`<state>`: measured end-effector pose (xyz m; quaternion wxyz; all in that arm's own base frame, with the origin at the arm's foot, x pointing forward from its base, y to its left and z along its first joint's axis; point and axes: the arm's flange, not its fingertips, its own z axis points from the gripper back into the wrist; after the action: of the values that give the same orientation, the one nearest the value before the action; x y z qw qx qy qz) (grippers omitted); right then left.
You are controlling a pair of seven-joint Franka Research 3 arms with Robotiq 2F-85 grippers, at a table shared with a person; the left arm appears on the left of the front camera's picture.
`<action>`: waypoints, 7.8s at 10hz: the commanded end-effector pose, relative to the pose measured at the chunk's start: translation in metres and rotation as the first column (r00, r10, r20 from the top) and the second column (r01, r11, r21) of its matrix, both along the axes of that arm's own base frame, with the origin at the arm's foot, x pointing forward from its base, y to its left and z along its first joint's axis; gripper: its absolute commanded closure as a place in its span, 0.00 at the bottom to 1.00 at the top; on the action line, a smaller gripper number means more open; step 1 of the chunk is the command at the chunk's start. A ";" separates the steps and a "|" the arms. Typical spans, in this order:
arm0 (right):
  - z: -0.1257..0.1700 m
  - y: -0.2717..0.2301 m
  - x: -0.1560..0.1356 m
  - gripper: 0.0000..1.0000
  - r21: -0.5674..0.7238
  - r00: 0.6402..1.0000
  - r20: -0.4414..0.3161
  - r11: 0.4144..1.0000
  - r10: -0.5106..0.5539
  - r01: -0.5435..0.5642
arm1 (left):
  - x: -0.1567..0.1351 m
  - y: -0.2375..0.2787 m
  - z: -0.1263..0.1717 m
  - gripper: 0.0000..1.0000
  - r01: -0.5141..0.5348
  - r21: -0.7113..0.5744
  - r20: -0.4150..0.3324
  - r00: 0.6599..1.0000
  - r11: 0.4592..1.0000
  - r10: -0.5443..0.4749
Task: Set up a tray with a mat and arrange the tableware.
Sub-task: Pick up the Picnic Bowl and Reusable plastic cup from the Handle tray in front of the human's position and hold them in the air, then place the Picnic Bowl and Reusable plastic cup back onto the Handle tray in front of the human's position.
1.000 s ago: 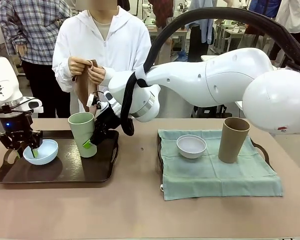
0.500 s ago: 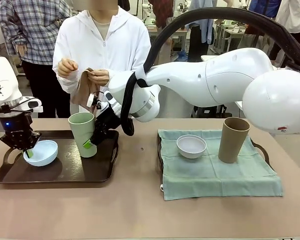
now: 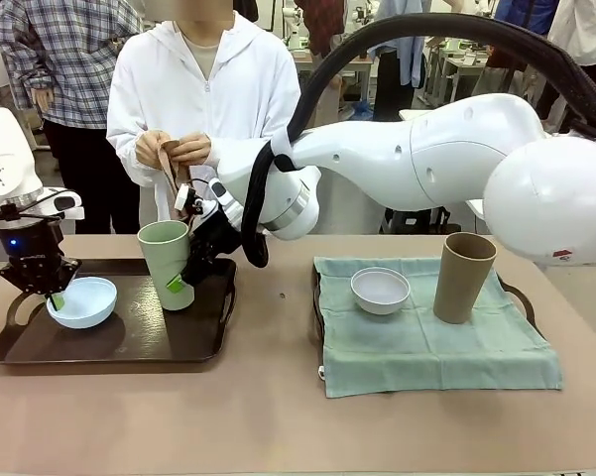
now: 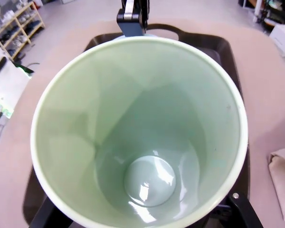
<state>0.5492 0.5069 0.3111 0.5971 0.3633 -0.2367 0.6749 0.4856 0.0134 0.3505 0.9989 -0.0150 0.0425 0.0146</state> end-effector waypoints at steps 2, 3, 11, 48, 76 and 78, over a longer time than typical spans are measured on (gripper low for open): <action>0.076 -0.027 -0.041 1.00 -0.051 1.000 0.010 0.998 0.024 -0.024 | -0.026 -0.003 0.063 1.00 -0.066 -0.071 -0.020 0.998 0.995 0.065; 0.101 -0.038 -0.058 1.00 -0.044 1.000 0.013 0.999 0.024 -0.024 | -0.034 -0.004 0.094 1.00 -0.066 -0.086 0.003 0.998 0.994 0.067; 0.194 -0.049 -0.109 1.00 -0.030 0.989 0.145 0.999 -0.024 0.029 | -0.080 -0.008 0.217 1.00 -0.089 -0.092 0.154 0.983 0.992 0.102; 0.194 -0.049 -0.109 1.00 -0.030 0.989 0.145 0.999 -0.024 0.029 | -0.080 -0.008 0.217 1.00 -0.089 -0.092 0.154 0.983 0.992 0.102; -0.019 -0.031 -0.011 0.19 0.069 1.000 -0.028 0.998 -0.014 0.015 | 0.027 -0.022 -0.003 0.96 0.036 -0.117 0.013 0.999 0.992 -0.035; -0.025 -0.029 -0.010 0.19 0.060 1.000 -0.028 0.998 -0.008 0.010 | 0.031 -0.024 -0.012 0.96 0.057 -0.115 0.005 0.998 0.992 -0.057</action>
<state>0.5337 0.4753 0.2914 0.5902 0.3937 -0.2583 0.6557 0.5141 -0.0118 0.3432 0.9956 -0.0781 0.0510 0.0012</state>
